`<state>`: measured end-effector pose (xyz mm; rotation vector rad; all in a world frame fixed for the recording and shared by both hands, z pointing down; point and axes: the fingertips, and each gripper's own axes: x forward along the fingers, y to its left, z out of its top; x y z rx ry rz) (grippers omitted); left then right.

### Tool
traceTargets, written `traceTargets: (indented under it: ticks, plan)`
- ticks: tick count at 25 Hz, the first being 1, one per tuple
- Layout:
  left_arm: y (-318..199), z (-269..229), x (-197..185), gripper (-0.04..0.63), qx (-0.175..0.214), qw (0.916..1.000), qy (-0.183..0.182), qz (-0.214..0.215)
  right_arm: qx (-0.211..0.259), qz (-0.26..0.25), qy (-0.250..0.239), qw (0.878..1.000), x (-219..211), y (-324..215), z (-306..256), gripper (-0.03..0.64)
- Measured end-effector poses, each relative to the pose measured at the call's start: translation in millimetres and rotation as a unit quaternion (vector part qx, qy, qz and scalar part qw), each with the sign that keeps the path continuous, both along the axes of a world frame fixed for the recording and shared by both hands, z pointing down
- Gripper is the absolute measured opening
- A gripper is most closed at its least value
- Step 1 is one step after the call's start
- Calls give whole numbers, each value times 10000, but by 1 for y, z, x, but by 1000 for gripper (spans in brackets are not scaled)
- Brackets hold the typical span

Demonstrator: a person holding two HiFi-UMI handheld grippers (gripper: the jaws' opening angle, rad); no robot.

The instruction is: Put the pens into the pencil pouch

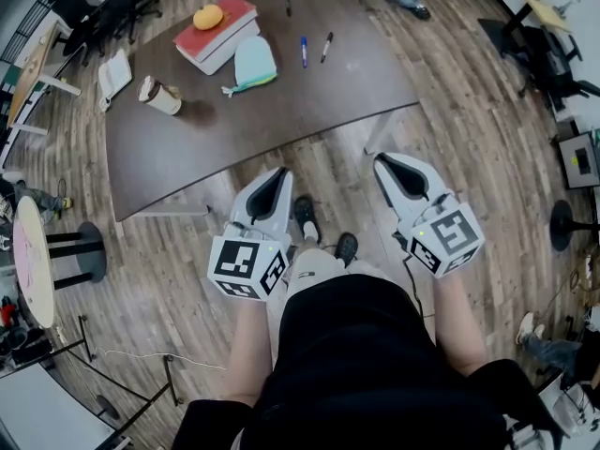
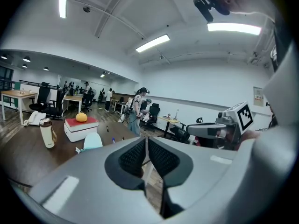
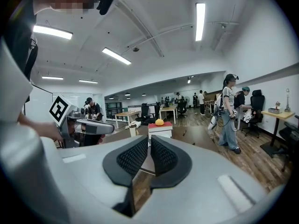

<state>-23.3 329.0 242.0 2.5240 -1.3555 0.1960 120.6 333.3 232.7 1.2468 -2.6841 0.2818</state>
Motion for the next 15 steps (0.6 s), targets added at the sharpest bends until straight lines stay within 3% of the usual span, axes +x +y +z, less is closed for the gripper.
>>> traceTargets:
  ticks: [3, 9, 15]
  plan:
    - [-8, 4, -5, 22, -44, 10000, 2, -6, -31, -44, 50, 10000, -6, -7, 2, 5]
    - [-37, 6, -15, 58, -29, 9999, -62, 119, -74, -114, 160, 9998, -20, -35, 2, 83]
    - [-70, 1, -31, 100, 46, 9998, -76, 151, 11, -121, 257, 9996, -34, -69, -10, 109]
